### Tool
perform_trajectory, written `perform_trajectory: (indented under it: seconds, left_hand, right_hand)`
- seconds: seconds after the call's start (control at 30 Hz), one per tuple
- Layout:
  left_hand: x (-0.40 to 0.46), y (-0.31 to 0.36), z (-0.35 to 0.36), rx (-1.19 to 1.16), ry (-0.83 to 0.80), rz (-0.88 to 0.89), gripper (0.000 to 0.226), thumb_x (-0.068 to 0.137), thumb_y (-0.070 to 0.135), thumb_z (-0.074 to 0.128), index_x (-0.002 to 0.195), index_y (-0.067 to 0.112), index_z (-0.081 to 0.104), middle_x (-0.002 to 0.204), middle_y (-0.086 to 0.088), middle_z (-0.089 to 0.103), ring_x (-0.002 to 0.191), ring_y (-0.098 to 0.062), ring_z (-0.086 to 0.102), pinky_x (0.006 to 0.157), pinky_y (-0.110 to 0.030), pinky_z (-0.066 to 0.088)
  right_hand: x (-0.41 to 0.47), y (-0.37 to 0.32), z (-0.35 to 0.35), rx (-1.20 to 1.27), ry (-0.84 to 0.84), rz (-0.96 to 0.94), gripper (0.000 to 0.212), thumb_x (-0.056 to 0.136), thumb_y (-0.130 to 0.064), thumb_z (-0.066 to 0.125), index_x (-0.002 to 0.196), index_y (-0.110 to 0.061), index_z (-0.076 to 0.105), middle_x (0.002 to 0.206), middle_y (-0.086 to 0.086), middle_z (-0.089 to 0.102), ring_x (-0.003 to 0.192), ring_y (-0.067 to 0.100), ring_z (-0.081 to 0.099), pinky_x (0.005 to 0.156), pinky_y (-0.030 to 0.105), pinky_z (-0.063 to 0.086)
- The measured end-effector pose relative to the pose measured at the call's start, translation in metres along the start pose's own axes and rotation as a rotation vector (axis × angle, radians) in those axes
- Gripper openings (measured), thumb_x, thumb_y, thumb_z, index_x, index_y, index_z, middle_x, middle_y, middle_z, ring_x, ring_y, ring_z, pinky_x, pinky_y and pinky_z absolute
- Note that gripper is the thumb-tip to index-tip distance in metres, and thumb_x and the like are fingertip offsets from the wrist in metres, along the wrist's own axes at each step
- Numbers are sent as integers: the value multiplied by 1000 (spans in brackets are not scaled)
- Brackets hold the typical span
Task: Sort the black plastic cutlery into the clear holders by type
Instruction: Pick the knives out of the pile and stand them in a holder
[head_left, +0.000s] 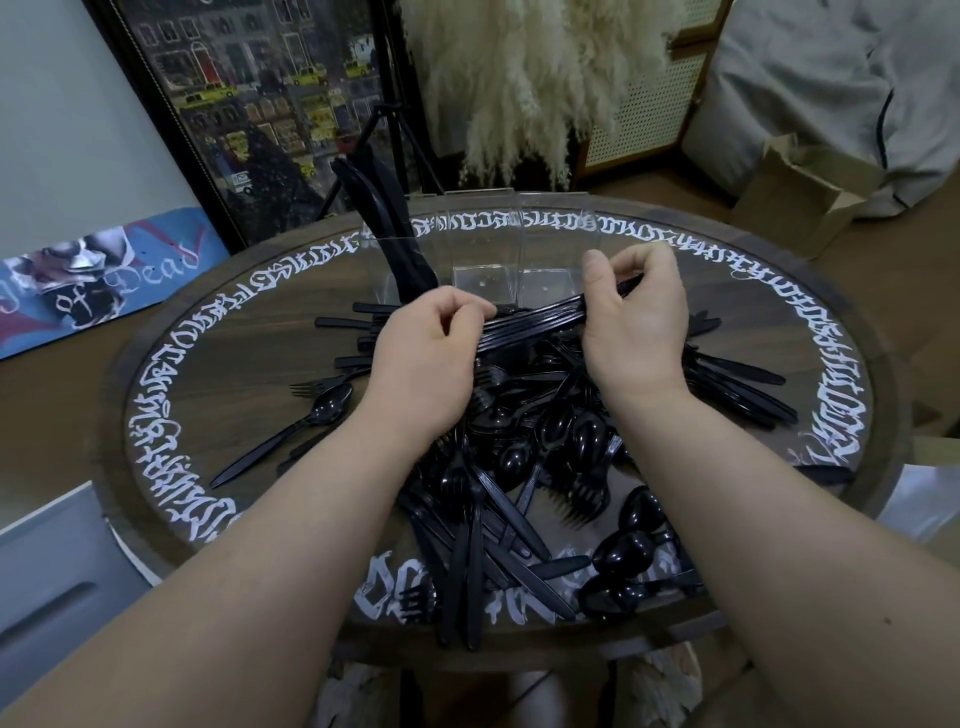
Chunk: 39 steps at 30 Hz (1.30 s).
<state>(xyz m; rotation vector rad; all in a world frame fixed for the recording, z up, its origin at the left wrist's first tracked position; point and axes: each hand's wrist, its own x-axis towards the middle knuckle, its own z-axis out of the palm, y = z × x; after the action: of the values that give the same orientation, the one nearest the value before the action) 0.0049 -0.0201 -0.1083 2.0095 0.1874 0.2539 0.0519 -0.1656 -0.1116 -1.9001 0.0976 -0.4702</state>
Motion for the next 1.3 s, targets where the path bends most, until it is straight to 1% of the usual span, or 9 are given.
perform_trajectory:
  seconds: [0.1,0.2,0.3,0.43,0.63,0.8,0.97,1.17,1.3]
  left_hand:
    - [-9,6,-4,307,-113,228,24,93,44,52,103,30,68,83,10,68,83,-7,61,76,-24,47]
    - [-7,2,-8,484,-196,212,35,89,57,47,102,32,66,81,11,68,83,-11,62,80,-32,48]
    - [-4,-3,-13,428,-182,169,35,92,52,46,89,25,67,63,8,58,69,-11,56,69,-31,44]
    - [-3,-4,-15,261,-155,129,35,94,48,47,85,22,69,67,4,63,69,-12,59,69,-30,45]
    - [-11,-1,-25,255,-211,104,39,94,50,40,65,30,56,50,12,49,53,-3,47,58,-29,36]
    - [10,15,-51,330,-237,92,50,98,49,32,84,11,62,76,1,63,78,-20,59,76,-37,46]
    - [74,14,-89,424,178,89,26,98,26,49,114,20,69,115,0,67,104,-19,59,84,-26,41]
    - [125,-15,-93,430,132,-81,34,94,26,57,126,14,62,124,-2,65,115,-21,57,95,-28,41]
    - [138,-27,-86,391,34,-78,34,93,20,57,127,19,61,101,3,65,105,-22,60,83,-24,40]
  right_hand:
    - [2,2,1,-53,17,24,32,96,-31,52,70,-21,39,66,-11,42,58,3,38,56,9,34]
    - [0,0,2,-94,-15,15,36,95,-35,52,66,-21,37,63,-8,45,60,7,43,56,12,34]
    - [-4,-6,3,82,-100,87,29,95,-40,51,74,-21,45,71,-1,53,64,21,55,58,30,47]
    - [-6,-21,-5,715,-348,415,14,94,-28,57,91,-15,51,76,1,56,57,9,49,54,22,42]
    - [-24,-36,-6,716,-624,403,3,94,-10,55,93,-7,54,84,6,67,56,8,51,52,20,42]
    - [-7,-68,6,559,-586,288,11,93,-7,56,86,-12,50,74,2,64,55,10,51,54,24,44]
    - [50,-106,33,323,-423,3,9,91,-12,60,90,-11,51,87,21,64,55,14,53,56,30,49]
    - [90,-117,94,-86,-493,-320,21,91,-23,62,106,-13,51,87,-4,61,75,18,64,69,34,53]
    - [96,-105,129,-305,-610,-410,24,90,-25,62,104,-11,48,86,0,60,82,25,63,71,30,46]
